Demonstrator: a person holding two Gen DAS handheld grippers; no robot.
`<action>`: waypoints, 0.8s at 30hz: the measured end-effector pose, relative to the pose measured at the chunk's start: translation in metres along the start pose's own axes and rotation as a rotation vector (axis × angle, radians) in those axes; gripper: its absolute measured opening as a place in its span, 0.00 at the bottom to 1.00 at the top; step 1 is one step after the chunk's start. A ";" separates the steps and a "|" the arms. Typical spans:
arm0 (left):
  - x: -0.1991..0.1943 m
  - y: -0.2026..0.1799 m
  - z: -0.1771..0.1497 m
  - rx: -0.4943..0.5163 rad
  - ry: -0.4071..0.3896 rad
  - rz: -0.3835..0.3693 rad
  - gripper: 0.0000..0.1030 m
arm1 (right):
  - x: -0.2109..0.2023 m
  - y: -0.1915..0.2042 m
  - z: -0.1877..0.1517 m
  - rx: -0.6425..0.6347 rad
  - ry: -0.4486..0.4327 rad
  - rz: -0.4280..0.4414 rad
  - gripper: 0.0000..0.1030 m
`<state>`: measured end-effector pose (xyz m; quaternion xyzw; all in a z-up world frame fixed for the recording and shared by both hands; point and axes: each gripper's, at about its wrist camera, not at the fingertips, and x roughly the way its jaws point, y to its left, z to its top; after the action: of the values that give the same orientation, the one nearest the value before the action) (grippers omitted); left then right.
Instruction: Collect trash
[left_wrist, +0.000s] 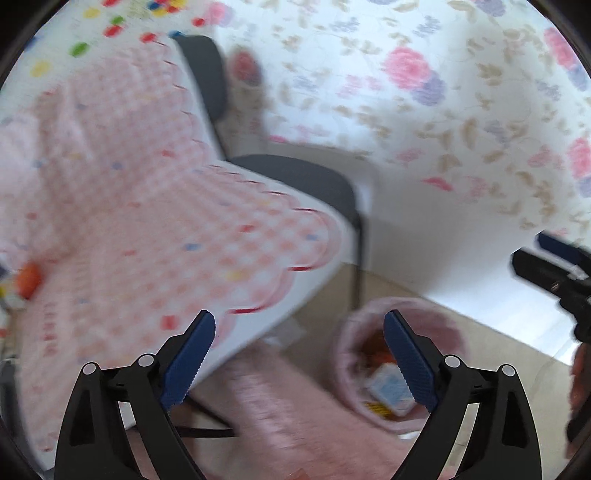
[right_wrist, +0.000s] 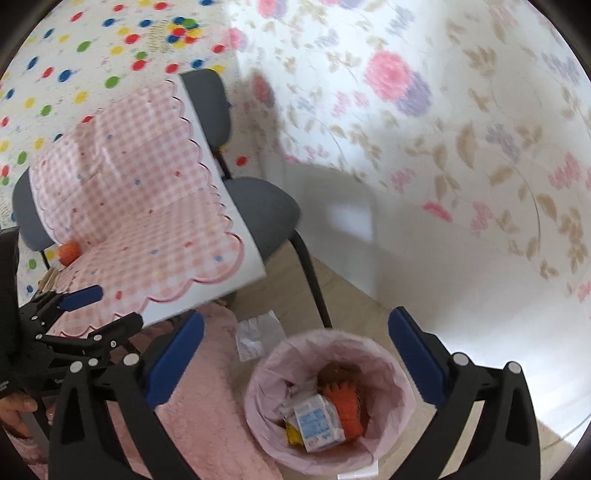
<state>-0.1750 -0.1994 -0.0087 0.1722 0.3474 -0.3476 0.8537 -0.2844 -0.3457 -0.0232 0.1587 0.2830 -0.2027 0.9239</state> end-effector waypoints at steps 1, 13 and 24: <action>-0.005 0.006 0.000 -0.012 -0.005 0.026 0.89 | -0.001 0.008 0.004 -0.014 -0.011 0.012 0.95; -0.058 0.105 -0.018 -0.223 0.006 0.258 0.94 | 0.006 0.121 0.043 -0.257 -0.034 0.248 0.95; -0.106 0.182 -0.040 -0.400 -0.006 0.473 0.94 | 0.009 0.181 0.063 -0.386 -0.027 0.307 0.95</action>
<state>-0.1187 -0.0002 0.0482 0.0757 0.3567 -0.0646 0.9289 -0.1647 -0.2169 0.0538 0.0176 0.2765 -0.0043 0.9608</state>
